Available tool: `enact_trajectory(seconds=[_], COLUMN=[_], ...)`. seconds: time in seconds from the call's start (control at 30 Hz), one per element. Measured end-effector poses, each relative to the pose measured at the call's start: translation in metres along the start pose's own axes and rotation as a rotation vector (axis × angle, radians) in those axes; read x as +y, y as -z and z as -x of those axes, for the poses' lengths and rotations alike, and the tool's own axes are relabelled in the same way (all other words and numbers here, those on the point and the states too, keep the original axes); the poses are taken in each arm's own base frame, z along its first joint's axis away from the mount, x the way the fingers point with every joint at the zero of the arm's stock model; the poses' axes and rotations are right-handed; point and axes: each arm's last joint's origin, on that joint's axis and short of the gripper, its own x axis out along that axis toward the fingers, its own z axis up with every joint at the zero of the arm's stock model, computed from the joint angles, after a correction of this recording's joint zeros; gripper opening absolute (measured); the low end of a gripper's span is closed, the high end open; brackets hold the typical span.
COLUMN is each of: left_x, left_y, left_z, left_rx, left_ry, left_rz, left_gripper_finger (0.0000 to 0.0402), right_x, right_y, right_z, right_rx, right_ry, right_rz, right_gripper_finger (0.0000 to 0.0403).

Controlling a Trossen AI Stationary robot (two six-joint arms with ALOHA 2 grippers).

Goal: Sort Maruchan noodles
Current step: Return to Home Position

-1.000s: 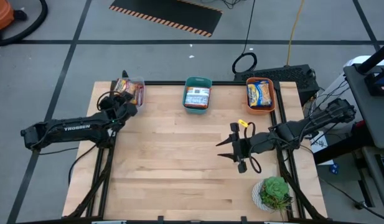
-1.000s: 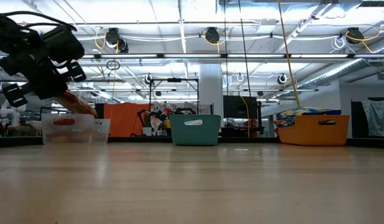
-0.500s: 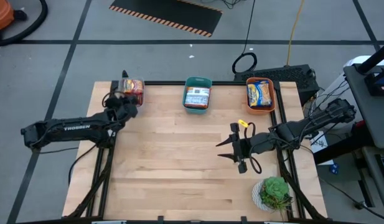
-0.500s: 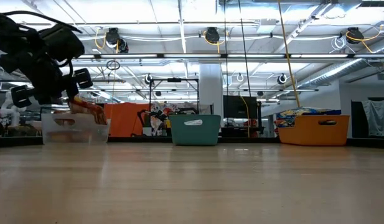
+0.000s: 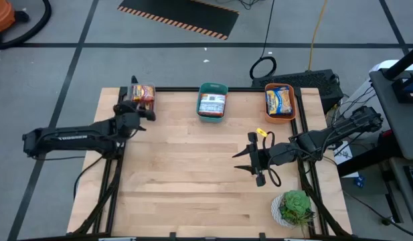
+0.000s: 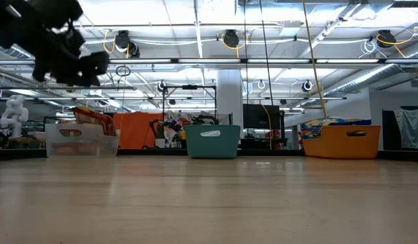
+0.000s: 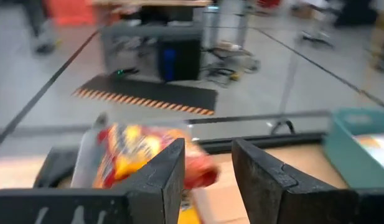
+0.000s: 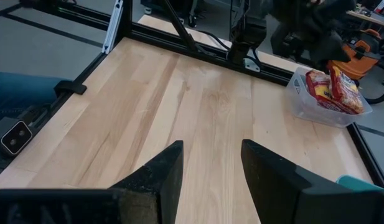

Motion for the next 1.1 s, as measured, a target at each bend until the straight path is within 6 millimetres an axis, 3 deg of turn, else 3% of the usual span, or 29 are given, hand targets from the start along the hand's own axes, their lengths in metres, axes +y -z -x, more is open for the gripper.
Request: enact_trajectory(seconds=[0.13,0.37,0.53,0.7,0.9,1.1], left_x=[-0.009,-0.019,-0.016,-0.008,-0.001,0.005], left_y=[-0.023,-0.051,-0.056,-0.059,-0.058,-0.044], left_z=[0.014,0.035,0.046,0.055,0.064,0.065], left_rx=[0.004,-0.004,0.073,0.108,0.131,0.095], left_ry=[0.210,0.508,0.610,0.665,0.769,0.825], left_rz=[-0.195,-0.319,-0.421,-0.427,-0.410,-0.423], left_gripper_finger=[0.0138,0.0137,0.0090,0.0010,0.0007,0.0006], right_x=[0.000,0.000,-0.001,-0.005,-0.009,-0.009], right_y=[0.000,-0.001,-0.001,-0.001,0.000,0.000], right_z=[0.000,0.000,0.000,-0.001,-0.002,-0.002], right_rx=[-0.005,-0.006,-0.005,-0.009,-0.003,-0.004], right_ry=[0.000,0.001,0.004,0.017,0.033,0.032], right_rz=[0.000,0.035,0.093,0.098,0.101,0.050], right_gripper_finger=[0.0157,0.0157,0.0146,0.0090,0.0007,0.0014])
